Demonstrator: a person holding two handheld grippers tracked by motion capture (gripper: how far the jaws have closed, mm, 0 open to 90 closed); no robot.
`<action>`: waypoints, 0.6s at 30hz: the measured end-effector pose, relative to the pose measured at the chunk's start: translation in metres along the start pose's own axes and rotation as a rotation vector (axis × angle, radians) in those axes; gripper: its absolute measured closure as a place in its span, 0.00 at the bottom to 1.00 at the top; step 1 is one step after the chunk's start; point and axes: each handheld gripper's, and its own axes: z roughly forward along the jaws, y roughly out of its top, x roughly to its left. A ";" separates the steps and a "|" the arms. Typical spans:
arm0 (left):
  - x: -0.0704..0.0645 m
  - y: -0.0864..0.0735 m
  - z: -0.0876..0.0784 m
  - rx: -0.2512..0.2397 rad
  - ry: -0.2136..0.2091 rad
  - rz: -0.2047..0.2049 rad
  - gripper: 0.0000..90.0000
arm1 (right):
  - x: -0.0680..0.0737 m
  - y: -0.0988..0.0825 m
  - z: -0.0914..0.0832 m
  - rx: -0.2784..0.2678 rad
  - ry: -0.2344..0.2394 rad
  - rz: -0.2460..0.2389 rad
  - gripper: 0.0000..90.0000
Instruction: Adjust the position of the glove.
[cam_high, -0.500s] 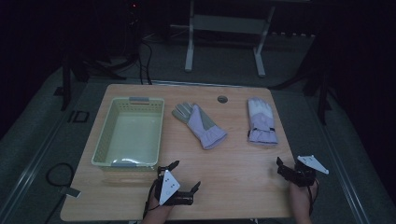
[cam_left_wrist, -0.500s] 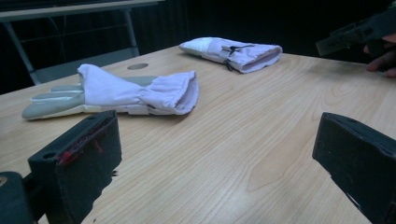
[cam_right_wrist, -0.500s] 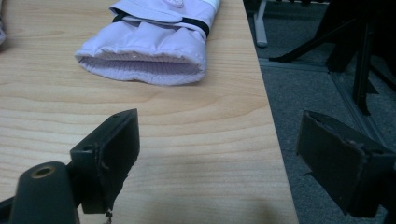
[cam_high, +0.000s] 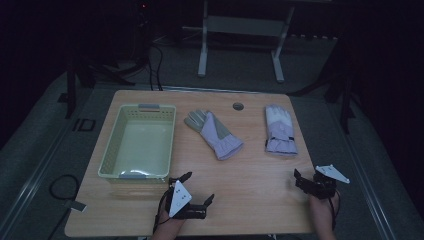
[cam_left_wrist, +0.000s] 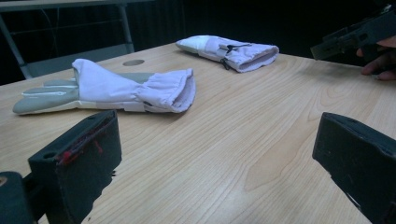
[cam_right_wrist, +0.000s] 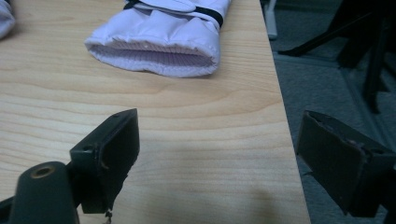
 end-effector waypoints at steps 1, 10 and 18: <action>0.000 0.000 0.000 -0.001 0.000 -0.001 0.01 | -0.002 0.001 0.000 0.014 0.019 0.014 0.15; 0.000 0.000 0.000 -0.001 0.001 -0.002 0.01 | -0.005 0.018 -0.005 0.038 0.076 -0.007 0.14; 0.000 0.000 0.000 0.000 0.001 -0.004 0.01 | -0.012 0.053 -0.018 0.025 0.082 -0.011 0.15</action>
